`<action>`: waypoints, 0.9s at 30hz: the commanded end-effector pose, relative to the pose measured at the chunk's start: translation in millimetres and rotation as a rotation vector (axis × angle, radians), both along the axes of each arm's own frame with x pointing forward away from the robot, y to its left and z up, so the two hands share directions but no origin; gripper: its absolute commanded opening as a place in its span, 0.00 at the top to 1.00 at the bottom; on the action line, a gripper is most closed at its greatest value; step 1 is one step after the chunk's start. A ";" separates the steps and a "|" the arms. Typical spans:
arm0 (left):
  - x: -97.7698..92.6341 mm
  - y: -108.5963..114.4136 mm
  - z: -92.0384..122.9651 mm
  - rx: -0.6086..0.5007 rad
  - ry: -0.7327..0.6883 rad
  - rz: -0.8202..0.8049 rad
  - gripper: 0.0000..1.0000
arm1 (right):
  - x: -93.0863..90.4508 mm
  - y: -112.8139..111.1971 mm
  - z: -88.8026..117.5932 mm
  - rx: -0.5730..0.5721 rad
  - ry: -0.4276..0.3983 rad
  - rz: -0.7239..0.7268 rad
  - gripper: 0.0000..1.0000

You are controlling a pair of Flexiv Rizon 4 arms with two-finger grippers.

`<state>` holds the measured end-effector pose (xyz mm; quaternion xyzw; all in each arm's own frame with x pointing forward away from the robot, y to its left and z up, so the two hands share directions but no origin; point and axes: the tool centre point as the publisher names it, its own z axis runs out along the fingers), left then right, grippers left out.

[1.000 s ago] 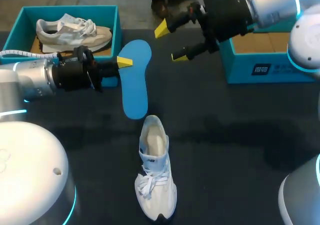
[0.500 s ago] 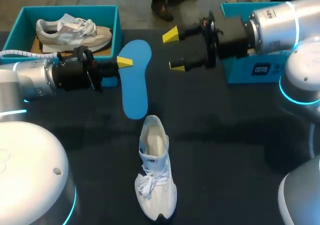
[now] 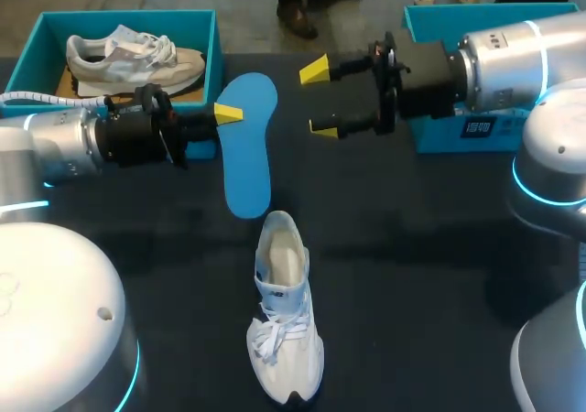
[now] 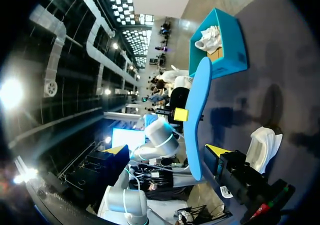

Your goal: Take the shoe out of the shoebox, open the shoe tongue, remove and reinsert the insole, then place the shoe into the shoebox

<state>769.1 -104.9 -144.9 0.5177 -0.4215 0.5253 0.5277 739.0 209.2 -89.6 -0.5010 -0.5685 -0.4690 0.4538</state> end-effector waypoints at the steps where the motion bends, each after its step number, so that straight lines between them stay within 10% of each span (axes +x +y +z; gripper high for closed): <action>1: -0.9 0.3 0.7 0.003 0.000 0.000 1.00 | -0.3 1.3 -0.2 -0.002 0.001 -0.002 0.00; 13: -0.9 6.6 18.1 0.038 -0.753 0.068 1.00 | -0.3 1.3 -0.2 -0.002 0.001 -0.002 0.00; 27: 6.0 15.6 29.7 0.027 -1.293 0.110 1.00 | -0.3 1.3 -0.2 -0.002 0.001 -0.002 0.00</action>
